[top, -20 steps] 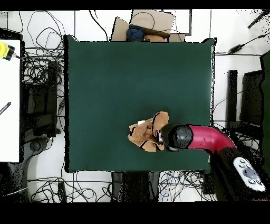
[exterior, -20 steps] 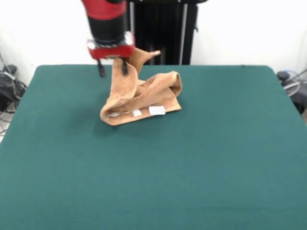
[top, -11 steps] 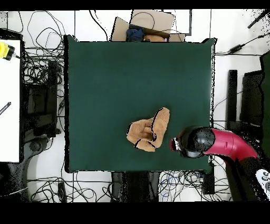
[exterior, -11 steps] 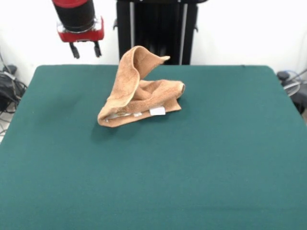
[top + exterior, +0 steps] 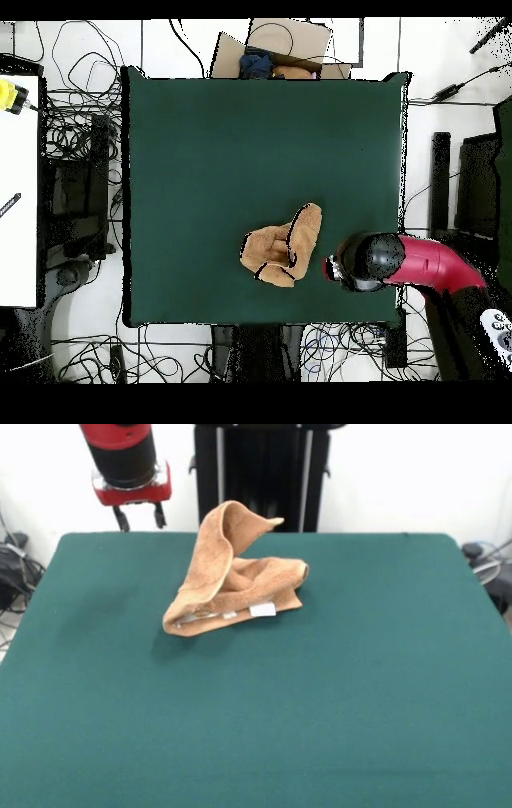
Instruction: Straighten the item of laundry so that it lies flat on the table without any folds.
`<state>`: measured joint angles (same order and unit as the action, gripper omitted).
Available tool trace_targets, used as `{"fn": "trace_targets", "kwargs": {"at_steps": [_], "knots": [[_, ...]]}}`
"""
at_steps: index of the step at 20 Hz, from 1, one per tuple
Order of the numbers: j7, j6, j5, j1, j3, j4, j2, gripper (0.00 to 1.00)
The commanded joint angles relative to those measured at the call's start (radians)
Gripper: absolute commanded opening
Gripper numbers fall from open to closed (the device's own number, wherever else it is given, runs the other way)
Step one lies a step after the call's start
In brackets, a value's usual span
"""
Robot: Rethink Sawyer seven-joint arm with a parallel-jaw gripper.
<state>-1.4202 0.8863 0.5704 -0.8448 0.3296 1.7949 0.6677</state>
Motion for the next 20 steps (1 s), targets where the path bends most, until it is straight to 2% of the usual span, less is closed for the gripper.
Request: {"fn": "trace_targets", "kwargs": {"at_steps": [1,4,7,11,13,17,20], "knots": [[-0.052,-0.064,-0.048,0.106,0.093,0.055,-0.011,1.00],[-0.110,-0.070,-0.126,0.128,0.102,0.121,0.030,1.00],[-0.135,-0.020,-0.211,0.158,0.099,0.179,0.129,1.00],[-0.125,0.081,-0.296,0.215,0.072,0.190,0.237,1.00],[-0.134,0.082,-0.330,0.238,0.061,0.195,0.258,1.00],[-0.144,0.030,-0.369,0.267,0.051,0.188,0.218,1.00],[-0.147,-0.065,-0.364,0.282,0.035,0.195,0.159,1.00]]}}
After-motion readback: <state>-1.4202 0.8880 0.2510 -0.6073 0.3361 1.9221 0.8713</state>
